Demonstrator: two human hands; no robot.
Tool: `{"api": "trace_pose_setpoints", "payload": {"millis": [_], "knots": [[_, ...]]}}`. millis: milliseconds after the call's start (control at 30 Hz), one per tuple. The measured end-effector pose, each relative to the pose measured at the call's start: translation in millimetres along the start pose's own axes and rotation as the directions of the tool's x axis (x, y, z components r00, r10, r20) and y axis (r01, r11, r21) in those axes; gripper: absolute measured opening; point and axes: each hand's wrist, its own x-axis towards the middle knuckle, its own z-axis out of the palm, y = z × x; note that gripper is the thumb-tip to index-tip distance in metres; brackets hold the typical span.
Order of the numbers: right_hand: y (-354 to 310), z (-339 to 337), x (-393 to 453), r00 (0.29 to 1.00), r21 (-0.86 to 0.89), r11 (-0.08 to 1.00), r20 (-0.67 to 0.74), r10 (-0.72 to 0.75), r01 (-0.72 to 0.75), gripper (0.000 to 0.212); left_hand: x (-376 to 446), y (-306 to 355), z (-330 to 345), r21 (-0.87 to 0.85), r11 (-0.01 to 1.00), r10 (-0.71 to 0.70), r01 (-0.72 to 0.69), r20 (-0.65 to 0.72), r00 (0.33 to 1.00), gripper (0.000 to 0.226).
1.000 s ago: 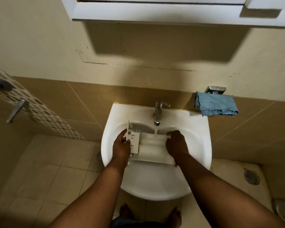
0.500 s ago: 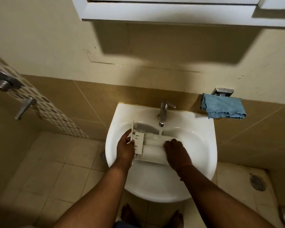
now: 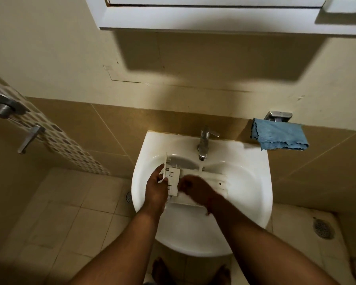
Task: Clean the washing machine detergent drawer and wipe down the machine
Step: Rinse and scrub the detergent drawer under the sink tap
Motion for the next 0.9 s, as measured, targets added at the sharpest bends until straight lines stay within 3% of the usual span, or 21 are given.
{"api": "trace_pose_setpoints", "payload": {"millis": [67, 100, 200, 267, 300, 333, 367, 400, 433, 467, 500, 533, 567, 600, 633, 667, 700, 733, 767, 833, 900], "knots": [[17, 11, -14, 0.984, -0.491, 0.853, 0.100, -0.148, 0.178, 0.019, 0, 0, 0, 0.000, 1.000, 0.014, -0.014, 0.000, 1.000, 0.046], [25, 10, -22, 0.982, -0.585, 0.790, 0.080, -0.169, 0.183, 0.021, 0, 0, -1, 0.001, 1.000, 0.019, -0.019, 0.001, 1.000, 0.046], [51, -11, -36, 0.986, -0.748, 0.663, -0.130, -0.101, -0.031, 0.024, -1, -1, -1, 0.014, 1.000, 0.015, -0.015, 0.006, 1.000, 0.046], [52, -22, -38, 0.967, -0.684, 0.711, -0.254, -0.025, -0.161, 0.026, -1, -1, -1, 0.022, 1.000, 0.013, -0.013, 0.006, 1.000, 0.047], [48, -24, -34, 0.954, -0.552, 0.812, -0.299, 0.018, -0.188, 0.027, -1, -1, -1, 0.023, 1.000, 0.014, -0.014, 0.006, 1.000, 0.047], [40, -24, -28, 0.930, -0.284, 0.939, -0.358, 0.085, -0.195, 0.026, -1, -1, -1, 0.021, 1.000, 0.014, -0.014, 0.005, 1.000, 0.047], [26, -27, -20, 0.900, 0.129, 0.973, -0.373, 0.225, -0.190, 0.025, -1, -1, -1, 0.020, 1.000, 0.015, -0.016, 0.005, 1.000, 0.046], [14, -31, -9, 0.882, 0.541, 0.827, -0.303, 0.360, -0.152, 0.025, -1, -1, -1, 0.019, 1.000, 0.016, -0.016, 0.004, 1.000, 0.046], [3, -35, 0, 0.883, 0.827, 0.553, -0.182, 0.432, -0.099, 0.024, -1, -1, -1, 0.017, 1.000, 0.017, -0.017, 0.003, 1.000, 0.046], [-3, -38, 9, 0.890, 0.952, 0.298, -0.075, 0.449, -0.070, 0.022, -1, -1, 0, 0.013, 1.000, 0.016, -0.016, 0.001, 1.000, 0.046], [-6, -41, 16, 0.896, 0.982, 0.169, 0.004, 0.444, -0.089, 0.018, -1, -1, 0, 0.009, 1.000, 0.016, -0.016, -0.001, 1.000, 0.046], [-7, -41, 18, 0.907, 0.973, 0.182, 0.055, 0.418, -0.143, 0.014, -1, -1, 1, 0.008, 1.000, 0.019, -0.019, 0.000, 1.000, 0.046], [-9, -39, 15, 0.924, 0.920, 0.331, 0.078, 0.373, -0.211, 0.014, 0, -2, 0, 0.006, 1.000, 0.022, -0.022, 0.002, 1.000, 0.046], [-8, -38, 8, 0.945, 0.764, 0.588, 0.087, 0.315, -0.267, 0.015, 1, -4, 0, -0.001, 1.000, 0.024, -0.024, 0.003, 1.000, 0.046], [-1, -37, 2, 0.964, 0.446, 0.856, 0.090, 0.248, -0.262, 0.015, 1, -4, 0, -0.006, 1.000, 0.026, -0.026, 0.003, 1.000, 0.047], [11, -39, -3, 0.981, 0.036, 0.983, 0.078, 0.178, -0.181, 0.017, 1, -4, 0, -0.006, 1.000, 0.031, -0.031, 0.003, 1.000, 0.047], [23, -44, -9, 0.991, -0.345, 0.933, 0.054, 0.126, -0.100, 0.022, 1, -4, 0, -0.007, 0.999, 0.034, -0.034, 0.001, 0.999, 0.047], [35, -50, -15, 0.995, -0.590, 0.805, 0.030, 0.100, -0.063, 0.029, 1, -4, 0, -0.007, 0.999, 0.035, -0.035, -0.003, 0.999, 0.048], [43, -53, -22, 0.996, -0.717, 0.694, -0.011, 0.088, -0.069, 0.036, 1, -4, 0, -0.007, 0.999, 0.036, -0.036, -0.006, 0.999, 0.048], [50, -46, -32, 0.991, -0.797, 0.592, -0.054, 0.126, -0.119, 0.047, 1, -5, 0, -0.007, 1.000, 0.030, -0.030, -0.002, 1.000, 0.047], [47, -23, -38, 0.988, -0.790, 0.598, -0.072, 0.136, -0.140, 0.053, 0, -4, 0, 0.004, 1.000, 0.029, -0.029, -0.002, 1.000, 0.047]]}}
